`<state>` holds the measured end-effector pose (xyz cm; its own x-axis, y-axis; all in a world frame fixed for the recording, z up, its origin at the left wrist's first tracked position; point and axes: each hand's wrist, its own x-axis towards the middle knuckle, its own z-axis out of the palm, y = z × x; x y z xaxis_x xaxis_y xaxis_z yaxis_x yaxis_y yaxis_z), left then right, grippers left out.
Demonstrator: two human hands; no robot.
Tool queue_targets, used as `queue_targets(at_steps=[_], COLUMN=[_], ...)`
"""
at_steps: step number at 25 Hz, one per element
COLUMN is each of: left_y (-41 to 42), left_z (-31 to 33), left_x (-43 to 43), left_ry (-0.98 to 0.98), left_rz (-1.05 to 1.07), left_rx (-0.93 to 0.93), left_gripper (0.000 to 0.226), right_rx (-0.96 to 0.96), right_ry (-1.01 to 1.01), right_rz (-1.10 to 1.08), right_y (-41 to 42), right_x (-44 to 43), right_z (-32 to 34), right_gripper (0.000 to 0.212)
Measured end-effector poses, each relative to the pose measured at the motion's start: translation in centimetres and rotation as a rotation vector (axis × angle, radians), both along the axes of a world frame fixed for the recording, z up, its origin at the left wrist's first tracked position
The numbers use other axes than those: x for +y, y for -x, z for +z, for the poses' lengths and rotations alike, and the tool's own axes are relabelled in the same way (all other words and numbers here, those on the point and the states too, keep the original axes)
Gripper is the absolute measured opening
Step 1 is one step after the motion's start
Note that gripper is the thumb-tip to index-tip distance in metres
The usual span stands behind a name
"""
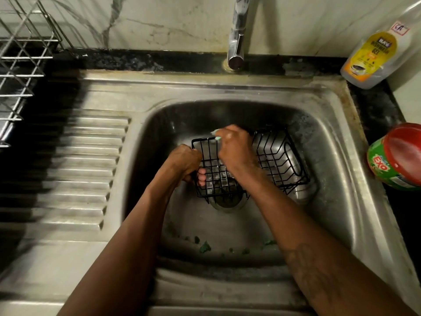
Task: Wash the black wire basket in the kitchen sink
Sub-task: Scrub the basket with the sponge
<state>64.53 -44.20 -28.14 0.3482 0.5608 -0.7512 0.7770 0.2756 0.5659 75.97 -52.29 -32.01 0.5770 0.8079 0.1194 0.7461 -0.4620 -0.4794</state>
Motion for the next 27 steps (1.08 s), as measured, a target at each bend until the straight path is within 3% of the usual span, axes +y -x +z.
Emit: queue_targets(at_steps=[3, 5, 13, 15, 17, 22, 24, 27], left_y=[-0.1, -0.2, -0.3, -0.4, -0.4, -0.5, -0.5, -0.4], left_z=[0.1, -0.1, 0.1, 0.1, -0.2, -0.6, -0.6, -0.6], left_x=[-0.1, 0.1, -0.4, -0.4, -0.3, -0.1, 0.0, 0.1], left_ry=[-0.016, -0.013, 0.026, 0.01, -0.01, -0.046, -0.035, -0.043], left_rz=[-0.062, -0.056, 0.009, -0.007, -0.029, -0.06, -0.043, -0.028], left_rx=[0.029, 0.034, 0.016, 0.033, 0.048, 0.077, 0.072, 0.074], left_gripper=[0.037, 0.036, 0.032, 0.034, 0.035, 0.041, 0.041, 0.038], right_rx=[-0.073, -0.112, 0.105, 0.128, 0.165, 0.164, 0.187, 0.155], right_ry=[0.029, -0.026, -0.096, -0.106, -0.089, -0.016, -0.042, -0.023], right_rz=[0.309, 0.296, -0.52, -0.572, -0.473, 0.081, 0.028, -0.273], right_y=[2.9, 2.7, -5.0, -4.9, -2.7, 4.3, 3.2, -1.2], right_x=[2.3, 1.6, -5.5, -5.4, -3.9, 0.7, 0.5, -3.0], right_z=[-0.3, -0.5, -0.1, 0.2, 0.5, -0.5, -1.1, -1.7], right_gripper=[0.026, 0.025, 0.011, 0.011, 0.009, 0.02, 0.023, 0.018])
